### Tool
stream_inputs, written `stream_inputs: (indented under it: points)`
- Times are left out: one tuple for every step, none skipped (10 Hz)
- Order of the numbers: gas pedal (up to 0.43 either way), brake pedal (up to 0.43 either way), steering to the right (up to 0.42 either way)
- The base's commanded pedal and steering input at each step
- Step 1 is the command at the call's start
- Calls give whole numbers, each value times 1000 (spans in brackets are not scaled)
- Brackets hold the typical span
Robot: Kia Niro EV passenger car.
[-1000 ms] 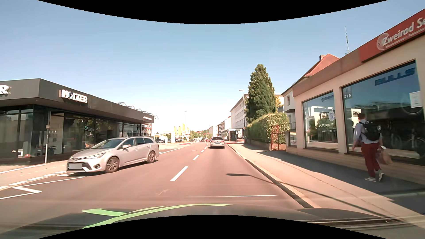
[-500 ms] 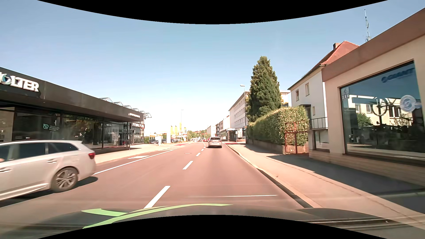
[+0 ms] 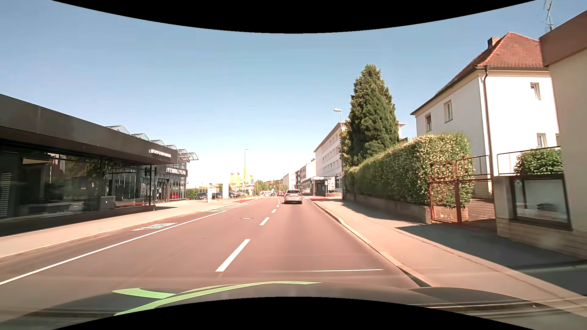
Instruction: Follow the waypoints while adhering to traffic rules and regulations
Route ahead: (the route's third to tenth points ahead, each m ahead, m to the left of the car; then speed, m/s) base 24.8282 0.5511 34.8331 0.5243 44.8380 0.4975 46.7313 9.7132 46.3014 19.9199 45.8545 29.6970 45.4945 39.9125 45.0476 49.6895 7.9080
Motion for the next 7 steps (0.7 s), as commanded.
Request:
stream_inputs:
  points:
    - [138,0,8]
    - [138,0,7]
    - [130,0,7]
    - [118,0,6]
    - [118,0,6]
    - [118,0,5]
    - [118,0,4]
